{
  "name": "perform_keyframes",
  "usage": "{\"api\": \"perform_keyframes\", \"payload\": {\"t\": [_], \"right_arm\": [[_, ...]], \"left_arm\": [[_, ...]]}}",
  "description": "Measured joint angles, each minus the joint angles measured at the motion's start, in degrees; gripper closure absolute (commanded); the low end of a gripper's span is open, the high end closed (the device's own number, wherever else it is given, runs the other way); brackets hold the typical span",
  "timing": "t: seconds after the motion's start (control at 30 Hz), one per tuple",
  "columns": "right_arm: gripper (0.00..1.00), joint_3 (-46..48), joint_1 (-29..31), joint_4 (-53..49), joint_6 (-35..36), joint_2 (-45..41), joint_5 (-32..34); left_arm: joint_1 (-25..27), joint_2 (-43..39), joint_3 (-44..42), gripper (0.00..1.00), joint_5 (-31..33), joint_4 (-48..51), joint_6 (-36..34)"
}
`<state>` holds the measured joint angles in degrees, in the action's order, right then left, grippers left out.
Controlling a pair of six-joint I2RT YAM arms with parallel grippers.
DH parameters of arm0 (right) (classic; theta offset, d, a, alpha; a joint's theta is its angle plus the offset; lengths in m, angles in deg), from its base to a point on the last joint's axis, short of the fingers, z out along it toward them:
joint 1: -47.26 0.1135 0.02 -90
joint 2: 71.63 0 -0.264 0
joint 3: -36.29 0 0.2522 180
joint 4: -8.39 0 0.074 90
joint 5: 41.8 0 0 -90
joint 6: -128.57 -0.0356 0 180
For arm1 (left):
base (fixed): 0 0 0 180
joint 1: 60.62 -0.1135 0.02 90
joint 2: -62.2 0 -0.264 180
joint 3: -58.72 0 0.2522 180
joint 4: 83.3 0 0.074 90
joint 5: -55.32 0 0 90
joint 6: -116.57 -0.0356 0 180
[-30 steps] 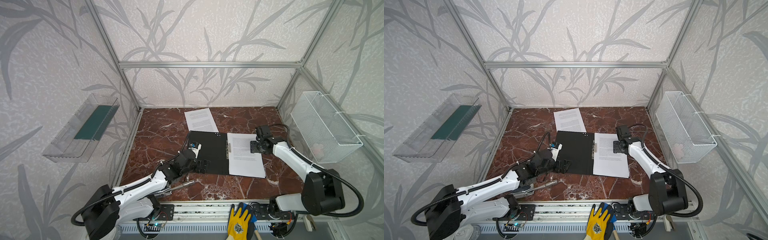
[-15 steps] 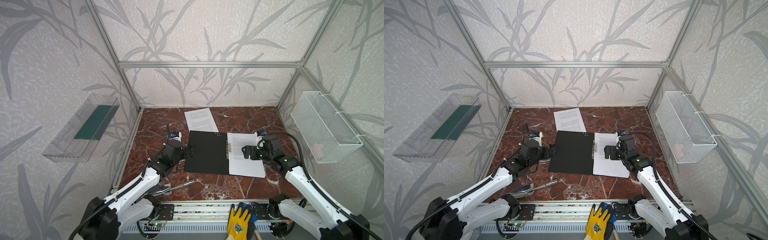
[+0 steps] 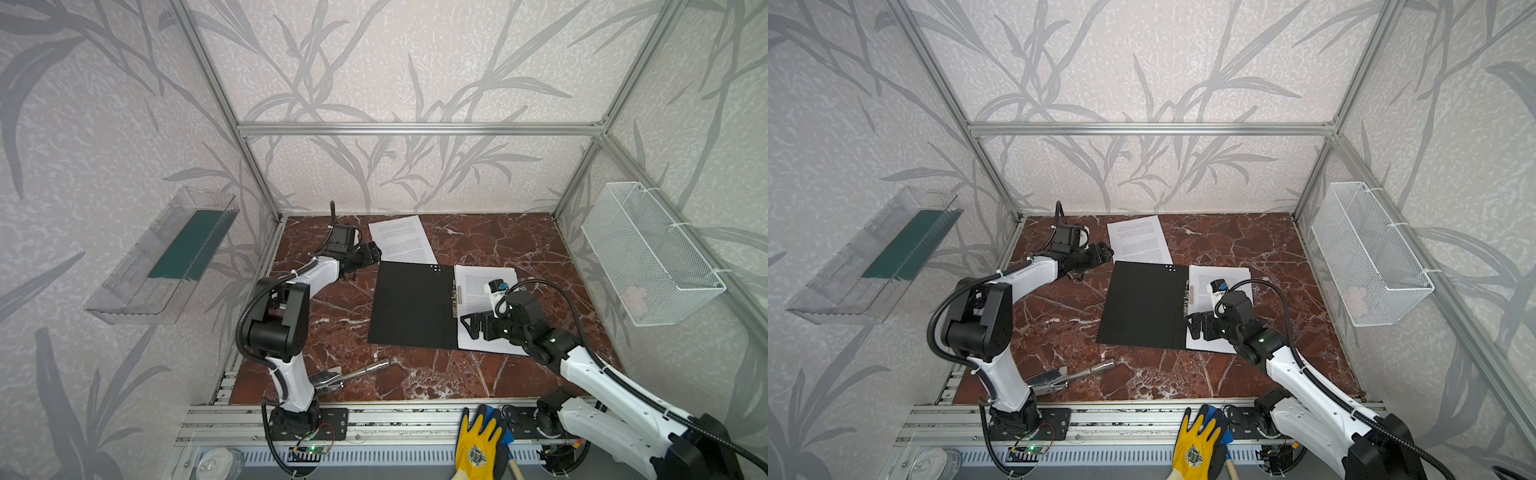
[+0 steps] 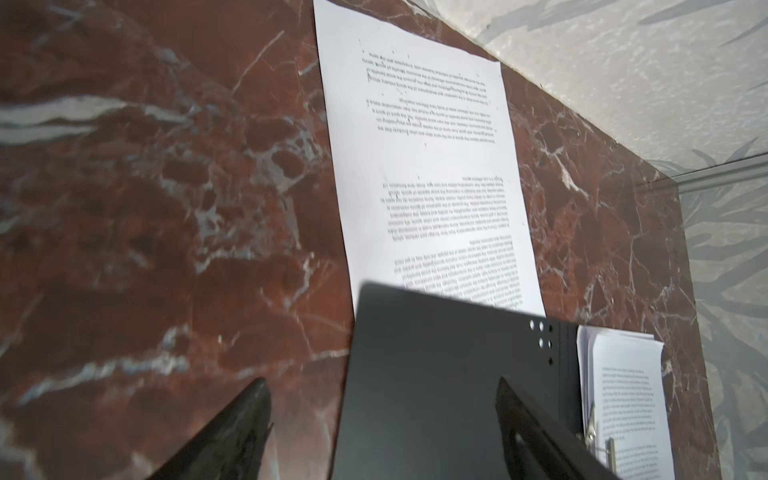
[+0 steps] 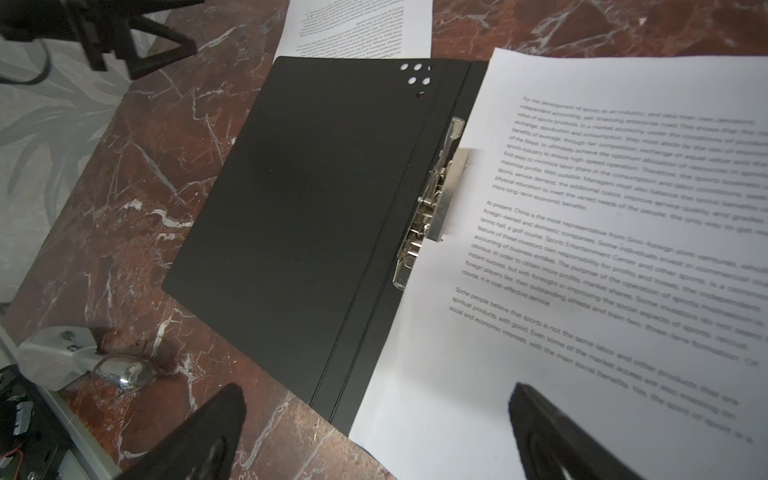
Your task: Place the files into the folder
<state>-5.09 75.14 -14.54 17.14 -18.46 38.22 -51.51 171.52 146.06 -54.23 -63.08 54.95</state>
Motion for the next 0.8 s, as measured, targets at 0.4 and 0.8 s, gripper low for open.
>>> {"api": "perform_keyframes", "payload": {"t": [0.4, 0.8], "right_arm": [[0.01, 1.01, -0.02, 7.78, -1.51, 5.03, -2.95], [0.01, 1.14, 0.00, 10.27, -1.73, 7.54, -4.24]], "left_arm": [[-3.58, 28.46, 43.50, 0.14, -6.45, 25.81, -12.63], [-4.55, 38.05, 55.65, 0.15, -12.00, 27.65, -9.70]]}}
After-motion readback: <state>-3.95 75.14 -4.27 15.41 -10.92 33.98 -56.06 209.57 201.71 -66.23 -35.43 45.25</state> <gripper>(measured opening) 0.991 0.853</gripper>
